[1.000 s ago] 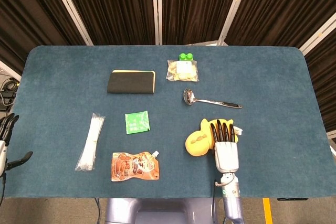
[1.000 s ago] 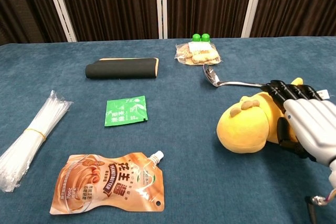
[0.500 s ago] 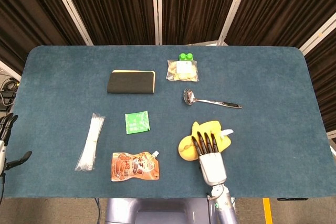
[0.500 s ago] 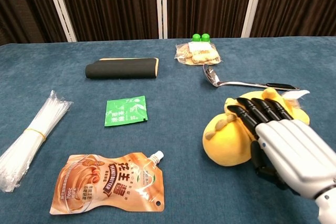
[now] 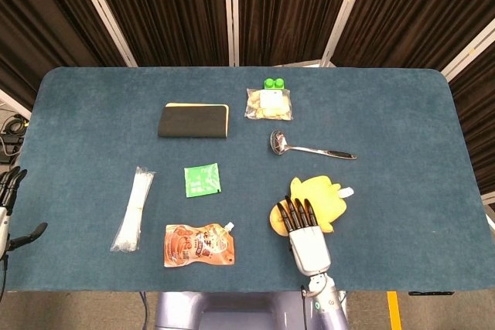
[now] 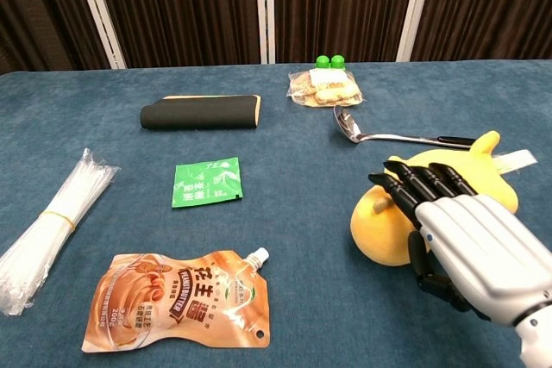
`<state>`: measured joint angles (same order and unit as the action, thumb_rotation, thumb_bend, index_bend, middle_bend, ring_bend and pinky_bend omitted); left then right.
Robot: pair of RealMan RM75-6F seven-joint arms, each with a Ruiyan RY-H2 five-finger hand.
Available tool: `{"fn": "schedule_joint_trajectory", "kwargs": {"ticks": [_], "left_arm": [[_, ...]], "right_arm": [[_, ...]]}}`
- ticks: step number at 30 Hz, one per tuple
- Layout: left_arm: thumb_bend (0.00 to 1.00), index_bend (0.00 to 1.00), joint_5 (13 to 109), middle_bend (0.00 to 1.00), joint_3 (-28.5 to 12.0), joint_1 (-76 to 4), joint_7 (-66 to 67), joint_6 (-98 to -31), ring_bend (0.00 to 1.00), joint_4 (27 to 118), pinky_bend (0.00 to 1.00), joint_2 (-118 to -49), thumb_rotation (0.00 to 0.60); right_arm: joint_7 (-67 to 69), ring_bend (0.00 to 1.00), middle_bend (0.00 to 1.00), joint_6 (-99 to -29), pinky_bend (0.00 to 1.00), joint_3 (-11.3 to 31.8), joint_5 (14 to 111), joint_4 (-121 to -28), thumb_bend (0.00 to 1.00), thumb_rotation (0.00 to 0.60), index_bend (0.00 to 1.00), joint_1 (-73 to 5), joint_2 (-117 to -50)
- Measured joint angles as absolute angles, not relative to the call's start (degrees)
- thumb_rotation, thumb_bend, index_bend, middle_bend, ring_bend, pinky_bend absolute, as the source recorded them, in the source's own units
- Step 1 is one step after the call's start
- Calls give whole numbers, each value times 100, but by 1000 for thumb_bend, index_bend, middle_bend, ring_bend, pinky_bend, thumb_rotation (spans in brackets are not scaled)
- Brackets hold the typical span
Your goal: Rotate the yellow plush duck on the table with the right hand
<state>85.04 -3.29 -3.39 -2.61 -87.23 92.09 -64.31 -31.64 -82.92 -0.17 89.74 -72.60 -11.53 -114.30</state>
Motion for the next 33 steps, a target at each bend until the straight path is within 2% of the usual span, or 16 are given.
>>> {"fn": "schedule_joint_trajectory", "kwargs": {"ticks": [5,12,18,26,33], "left_arm": [[185,0,8500,0,-326,-344,-232,-8709,0,9212,0,-6440,600],[185,0,8484,0,-327,-349,-222,-8691,0,9220,0,-6439,600],[185,0,8478,0,-329,-350,-221,-8689,0,9225,0,-6438,600],[185,0,8482,0,-328,-349,-206,-8694,0,9231,0,-6440,600],[185,0,8485,0,-335,-339,-213,-8724,0,9230,0,-6436,600]], "right_arm": [[-3114,0,0,-8164,0,104,8835,-7104,1000,600,0,-1178,-11433],[-3064,0,0,-7952,0,481,8454,-6862,1000,600,0,-1254,-11379],[-3002,0,0,-8003,0,718,8350,-7017,1000,600,0,-1315,-11160],[-3040,0,0,-8244,0,800,8463,-7541,1000,600,0,-1333,-10794],[-3027,0,0,-8483,0,694,8624,-7951,992,600,0,-1229,-10433]]}}
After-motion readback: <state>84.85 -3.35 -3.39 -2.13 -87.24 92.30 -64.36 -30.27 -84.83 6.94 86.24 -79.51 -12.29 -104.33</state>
